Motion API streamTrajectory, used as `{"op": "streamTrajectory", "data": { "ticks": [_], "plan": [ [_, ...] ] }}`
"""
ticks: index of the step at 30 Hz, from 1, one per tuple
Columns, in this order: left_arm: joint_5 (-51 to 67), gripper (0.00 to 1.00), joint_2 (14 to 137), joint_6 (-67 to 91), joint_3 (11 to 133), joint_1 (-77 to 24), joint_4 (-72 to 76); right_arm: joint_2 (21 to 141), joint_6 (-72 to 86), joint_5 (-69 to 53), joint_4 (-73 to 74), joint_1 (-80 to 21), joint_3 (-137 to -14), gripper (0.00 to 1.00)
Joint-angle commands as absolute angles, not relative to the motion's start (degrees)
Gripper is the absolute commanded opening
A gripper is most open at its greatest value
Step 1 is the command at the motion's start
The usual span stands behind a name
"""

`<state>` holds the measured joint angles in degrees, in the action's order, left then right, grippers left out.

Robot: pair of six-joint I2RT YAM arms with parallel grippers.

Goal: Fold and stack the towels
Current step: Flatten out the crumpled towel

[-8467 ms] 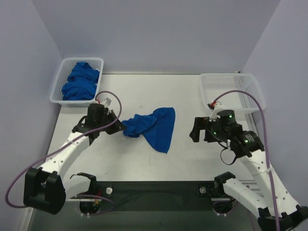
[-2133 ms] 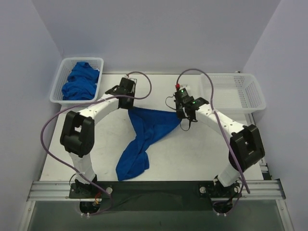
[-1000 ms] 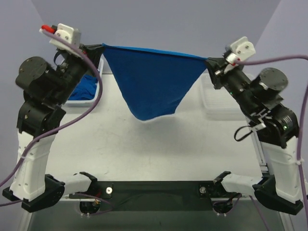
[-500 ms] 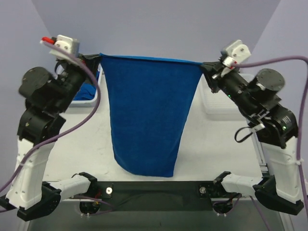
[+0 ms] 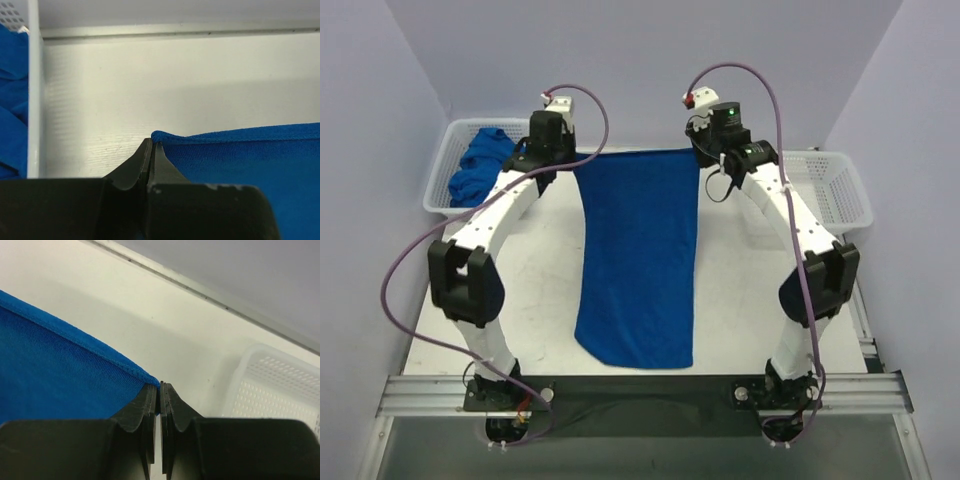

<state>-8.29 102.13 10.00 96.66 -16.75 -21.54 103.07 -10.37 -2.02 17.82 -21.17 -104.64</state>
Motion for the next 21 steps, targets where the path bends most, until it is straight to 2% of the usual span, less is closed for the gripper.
{"op": "streamTrajectory", "data": {
  "ticks": [1, 5, 10, 15, 21],
  "plan": [
    [-11.08, 0.0, 105.72, 10.11, 103.78, -14.59, -17.14, 104.67, -11.07, 3.87, 11.87, -18.28, -107.58, 0.0],
    [-8.36, 0.0, 109.86, 10.11, 106.86, -14.59, -16.96, 109.07, -10.72, 3.78, 11.08, -17.05, -109.51, 0.0],
    [-7.38, 0.0, 107.32, 9.67, 105.04, -14.59, -15.04, 106.36, -11.69, 2.46, 10.46, -16.96, -107.85, 0.0],
    [-4.66, 0.0, 98.81, 9.76, 99.95, -14.76, -13.89, 99.68, -11.95, 0.62, 10.2, -17.05, -102.76, 0.0],
    [-3.69, 0.0, 83.52, 6.95, 93.79, -15.73, -12.66, 85.1, -13.62, -2.02, 11.07, -17.4, -96.86, 0.0]
  ]
}}
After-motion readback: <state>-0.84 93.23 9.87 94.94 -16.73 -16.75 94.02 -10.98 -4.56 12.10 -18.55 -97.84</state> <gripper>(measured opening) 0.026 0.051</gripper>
